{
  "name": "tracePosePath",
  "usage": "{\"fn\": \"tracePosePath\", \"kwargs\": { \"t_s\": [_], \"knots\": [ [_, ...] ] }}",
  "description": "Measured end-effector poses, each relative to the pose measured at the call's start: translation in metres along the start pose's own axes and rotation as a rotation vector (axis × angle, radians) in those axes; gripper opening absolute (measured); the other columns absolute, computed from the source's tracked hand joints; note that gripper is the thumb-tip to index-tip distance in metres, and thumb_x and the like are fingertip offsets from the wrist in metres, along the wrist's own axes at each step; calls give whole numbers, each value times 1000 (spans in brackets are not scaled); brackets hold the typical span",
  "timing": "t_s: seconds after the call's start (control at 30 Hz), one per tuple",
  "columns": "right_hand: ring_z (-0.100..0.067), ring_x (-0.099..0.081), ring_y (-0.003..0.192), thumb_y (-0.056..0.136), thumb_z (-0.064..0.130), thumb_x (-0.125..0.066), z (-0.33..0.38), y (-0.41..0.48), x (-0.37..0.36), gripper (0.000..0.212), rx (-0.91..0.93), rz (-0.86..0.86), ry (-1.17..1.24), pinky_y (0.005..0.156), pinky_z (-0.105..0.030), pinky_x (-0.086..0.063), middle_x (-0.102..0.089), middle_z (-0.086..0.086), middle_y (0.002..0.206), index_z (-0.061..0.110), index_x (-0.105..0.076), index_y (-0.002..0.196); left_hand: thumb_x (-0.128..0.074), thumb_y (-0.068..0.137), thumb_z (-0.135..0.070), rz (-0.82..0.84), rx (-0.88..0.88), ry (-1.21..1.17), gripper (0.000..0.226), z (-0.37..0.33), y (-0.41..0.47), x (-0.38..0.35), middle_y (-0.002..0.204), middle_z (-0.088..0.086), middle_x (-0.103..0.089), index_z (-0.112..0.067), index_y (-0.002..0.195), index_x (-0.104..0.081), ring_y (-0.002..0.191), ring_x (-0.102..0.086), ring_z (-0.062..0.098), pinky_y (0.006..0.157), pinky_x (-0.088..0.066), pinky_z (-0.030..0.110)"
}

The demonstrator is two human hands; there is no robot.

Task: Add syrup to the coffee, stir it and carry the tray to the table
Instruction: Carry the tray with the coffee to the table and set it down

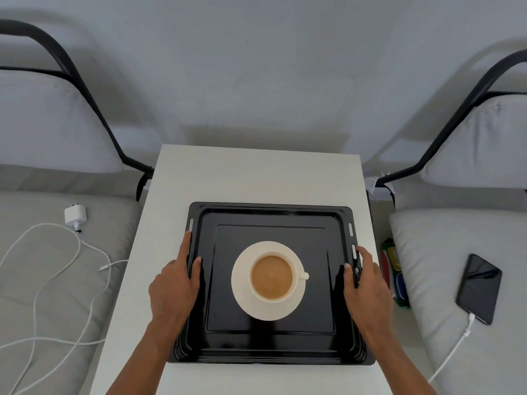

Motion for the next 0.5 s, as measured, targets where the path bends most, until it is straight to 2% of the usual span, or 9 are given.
{"fn": "tracePosePath", "kwargs": {
  "t_s": [0.13, 0.33, 0.43, 0.5],
  "knots": [
    [-23, -59, 87, 101, 31, -51, -3, -1, 4, 42, 4, 19, -19, 64, -37, -52, -57, -8, 112, 24, -44, 142, -48, 104, -39, 1, 7, 1, 64, -1, -3, 4, 84, 10, -68, -31, 162, -22, 76, -66, 30, 62, -51, 41],
    [-26, -52, 116, 101, 31, -50, -7, -3, 16, 45, 26, 12, 9, 78, -38, -48, -53, -8, 130, 21, -44, 144, -42, 106, -35, 23, 7, -49, 52, 9, -15, 14, 120, 13, -57, -23, 157, -36, 112, -56, 34, 72, -52, 50],
    [-24, -47, 125, 102, 30, -45, -16, -13, 20, 45, 37, -15, 46, 82, -36, -47, -50, -6, 140, 22, -41, 146, -33, 108, -31, 31, -28, -146, 48, 26, -31, 14, 144, 9, -50, -23, 155, -40, 135, -46, 30, 93, -52, 52],
    [-27, -46, 131, 104, 25, -42, -28, -28, 21, 46, 63, -15, 37, 94, -42, -50, -48, -10, 147, 16, -41, 149, -27, 107, -31, 58, -56, -178, 52, 39, -48, 11, 159, 8, -41, -23, 157, -37, 150, -33, 27, 111, -44, 53]
  ]
}}
Point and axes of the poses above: each hand's wrist, its own y-axis towards the middle knuckle, its own x-axis out of the back of the hand, z = x × y, the point moved 5 cm from there along y, towards the middle knuckle
